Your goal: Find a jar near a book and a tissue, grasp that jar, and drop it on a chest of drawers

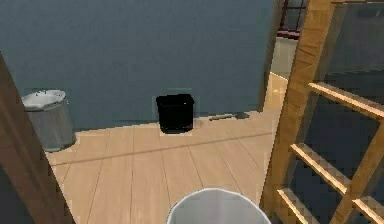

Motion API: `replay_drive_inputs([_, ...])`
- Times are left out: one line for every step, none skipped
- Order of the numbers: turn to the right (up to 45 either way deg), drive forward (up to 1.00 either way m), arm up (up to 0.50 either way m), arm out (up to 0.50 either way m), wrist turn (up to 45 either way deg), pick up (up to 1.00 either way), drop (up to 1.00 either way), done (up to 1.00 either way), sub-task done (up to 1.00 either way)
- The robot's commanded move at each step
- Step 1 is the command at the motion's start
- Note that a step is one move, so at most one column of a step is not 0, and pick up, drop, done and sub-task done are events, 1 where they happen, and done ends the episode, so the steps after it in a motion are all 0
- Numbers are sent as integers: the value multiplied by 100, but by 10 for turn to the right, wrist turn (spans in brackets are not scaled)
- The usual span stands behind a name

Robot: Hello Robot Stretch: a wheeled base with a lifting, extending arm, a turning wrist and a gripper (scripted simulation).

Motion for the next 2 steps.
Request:
replay_drive_inputs([-120,0,0,0,0,0,0,0,0])
replay_drive_inputs([0,75,0,0,0,0,0,0,0])
